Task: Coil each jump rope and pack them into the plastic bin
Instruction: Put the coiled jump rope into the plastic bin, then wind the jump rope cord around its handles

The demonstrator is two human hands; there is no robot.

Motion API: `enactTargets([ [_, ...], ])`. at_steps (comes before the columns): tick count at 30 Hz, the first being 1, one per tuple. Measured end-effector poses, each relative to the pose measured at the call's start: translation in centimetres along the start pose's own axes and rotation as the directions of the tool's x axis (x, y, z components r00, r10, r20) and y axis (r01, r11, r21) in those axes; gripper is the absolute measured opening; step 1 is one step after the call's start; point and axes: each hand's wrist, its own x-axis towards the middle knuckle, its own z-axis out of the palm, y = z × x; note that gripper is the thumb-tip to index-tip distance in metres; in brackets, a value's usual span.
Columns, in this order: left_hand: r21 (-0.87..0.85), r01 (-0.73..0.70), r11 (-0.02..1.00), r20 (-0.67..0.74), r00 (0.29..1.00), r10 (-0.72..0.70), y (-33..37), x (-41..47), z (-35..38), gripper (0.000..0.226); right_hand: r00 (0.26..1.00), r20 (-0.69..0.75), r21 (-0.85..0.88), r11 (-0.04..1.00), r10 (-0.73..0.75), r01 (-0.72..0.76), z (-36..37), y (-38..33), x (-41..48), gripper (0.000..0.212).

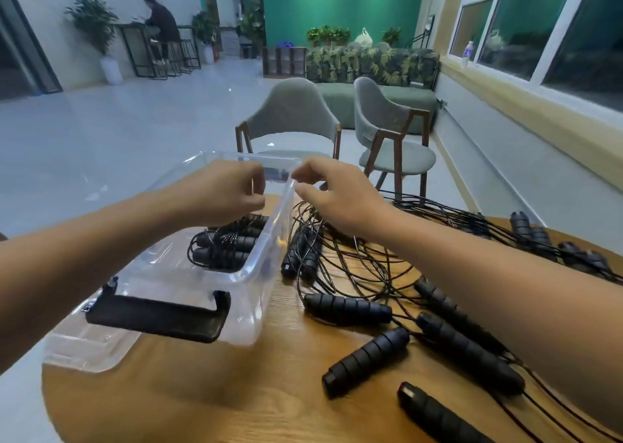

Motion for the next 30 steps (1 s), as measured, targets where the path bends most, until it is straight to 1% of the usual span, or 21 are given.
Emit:
enactTargets([
  [4,-0.080,-0.047,0.996,-0.111,0.993,0.038,4.5,-1.3,-0.5,0.012,0.997,0.021,-0.020,0.997,0.070,-0.070,-3.4,1.1,-4.1,0.026],
  [7,-0.124,-0.109,0.986,-0.129,0.987,0.093,7.5,-2.4,-0.2,0.014,0.988,0.061,-0.047,0.989,0.141,-0.138,-5.7,2.0,-7.4,0.027],
  [9,-0.165,-0.165,0.972,-0.124,0.982,0.146,10.0,-3.4,0.4,0.014,0.981,0.063,-0.057,0.982,0.183,-0.180,-7.2,2.8,-10.0,0.026],
  [12,-0.243,-0.200,0.949,-0.056,0.980,0.192,13.6,-4.7,2.0,0.015,0.966,0.036,-0.062,0.965,0.256,-0.254,-9.4,3.9,-13.8,0.024],
  [15,-0.265,-0.264,0.928,0.050,0.957,0.286,16.3,-5.7,4.6,0.022,0.945,-0.009,-0.055,0.944,0.326,-0.326,-11.4,4.8,-17.3,0.022],
  [18,-0.296,-0.374,0.879,0.154,0.889,0.431,18.5,-6.4,7.9,0.031,0.919,-0.061,-0.075,0.917,0.389,-0.393,-13.0,5.7,-20.6,0.019],
  [22,-0.317,-0.461,0.829,0.241,0.806,0.541,20.6,-7.6,12.5,0.048,0.881,-0.064,-0.135,0.870,0.470,-0.474,-13.8,7.0,-24.3,0.015],
  [24,-0.259,-0.519,0.814,0.253,0.777,0.576,21.1,-8.2,14.7,0.060,0.870,-0.040,-0.187,0.851,0.492,-0.490,-13.4,7.6,-25.7,0.015],
  [26,-0.190,-0.535,0.823,0.278,0.775,0.568,21.2,-8.7,16.2,0.071,0.872,0.021,-0.253,0.846,0.489,-0.469,-12.4,8.1,-26.5,0.020],
  [28,-0.173,-0.535,0.827,0.302,0.771,0.561,21.3,-9.0,17.5,0.076,0.872,0.096,-0.317,0.845,0.480,-0.430,-11.2,8.3,-27.1,0.029],
  [30,-0.143,-0.551,0.822,0.319,0.761,0.565,21.4,-9.0,18.4,0.081,0.867,0.134,-0.394,0.828,0.480,-0.398,-10.1,8.1,-27.4,0.044],
])
